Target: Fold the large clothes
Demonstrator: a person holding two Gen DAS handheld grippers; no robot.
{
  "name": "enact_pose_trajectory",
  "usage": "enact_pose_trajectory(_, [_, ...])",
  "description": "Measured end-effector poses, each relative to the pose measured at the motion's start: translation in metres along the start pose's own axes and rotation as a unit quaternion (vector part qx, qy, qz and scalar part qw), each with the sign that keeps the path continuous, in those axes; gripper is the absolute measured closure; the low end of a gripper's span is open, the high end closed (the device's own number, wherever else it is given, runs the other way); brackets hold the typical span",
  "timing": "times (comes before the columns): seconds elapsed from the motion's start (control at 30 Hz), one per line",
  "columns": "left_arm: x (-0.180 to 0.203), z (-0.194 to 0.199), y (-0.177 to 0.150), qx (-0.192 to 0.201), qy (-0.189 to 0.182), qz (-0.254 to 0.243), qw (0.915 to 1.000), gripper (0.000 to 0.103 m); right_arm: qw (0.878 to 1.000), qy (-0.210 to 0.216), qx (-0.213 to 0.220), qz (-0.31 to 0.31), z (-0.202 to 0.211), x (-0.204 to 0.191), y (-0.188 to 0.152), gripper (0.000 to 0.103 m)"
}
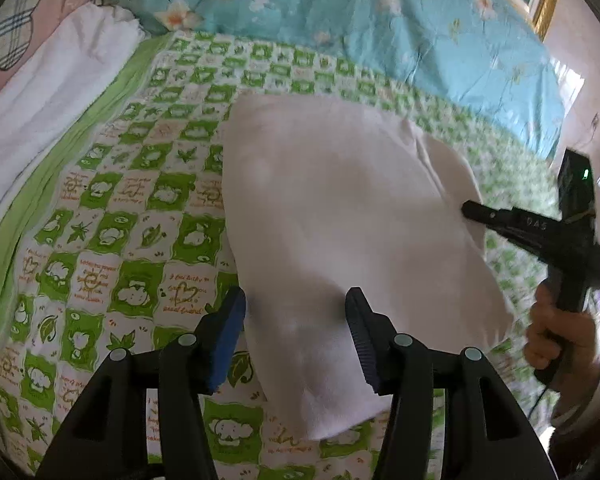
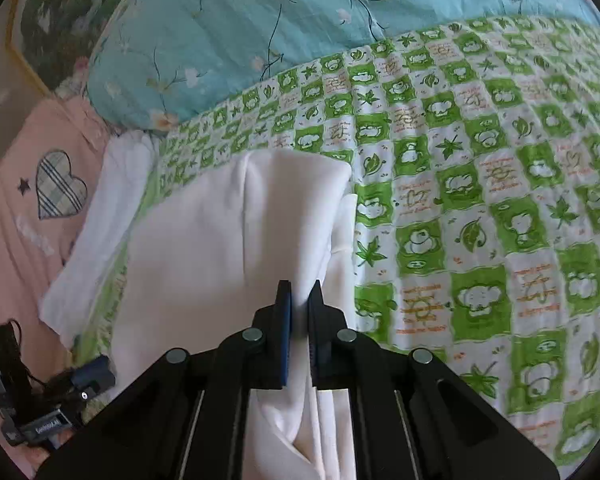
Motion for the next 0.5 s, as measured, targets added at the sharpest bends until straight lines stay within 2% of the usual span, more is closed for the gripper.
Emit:
enact_pose_trajectory(0.07, [0.001,-0.011,-0.002,-0.005,0.005,-0.003,1.0,0.042,1.0,-0.013,-0.024,-0.003,-0.018,0.006,-0.002,0.096])
enact_pose_trajectory(0.17, [-0.003,-0.019,-0.003,-0.015,-0.009,0.016,0.9997,0.041,0.998,-0.02,-0.06,-0.022,-0.037,0.016,-0.008,0.093])
enact_pose_trajectory(0.23, [-0.004,-0.019,-0.003,-0.015,-0.01,0.016,0.9997,0.041,0.998,-0.03,-0.049,-0.03,-0.027,0.016,-0.006,0.092])
enact_pose_trajectory(0.33, [-0.005,-0.02,-0.003,-0.014,-0.013,0.016,0.9997,0.041,0.998,-0.058,-0.002,0.0,0.005,0.0,-0.001,0.092])
enact_pose_trajectory(0.4, [-0.004,-0.02,-0.003,-0.012,-0.01,0.016,0.9997,0.041,0.999,-0.035,0.01,0.027,0.017,-0.017,-0.001,0.092])
enact_pose_trajectory(0.47, [-0.001,-0.02,-0.004,-0.011,-0.006,0.014,0.9998,0.041,0.998,0.005,-0.023,0.05,0.008,-0.033,-0.008,0.091])
enact_pose_trajectory(0.5, [-0.001,-0.019,-0.004,-0.009,-0.004,0.012,0.9999,0.041,0.997,0.01,-0.043,0.057,-0.001,-0.037,-0.014,0.091])
Point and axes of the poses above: each gripper's, at about its wrist camera, not at the fingertips, and z roughly against the way its jaws point, x to its right, y to its top, the point moved 1 cm from there along -z, roughly the way its jaws point, and after that the axes turned 3 degrees about z, right-handed, at the moved point
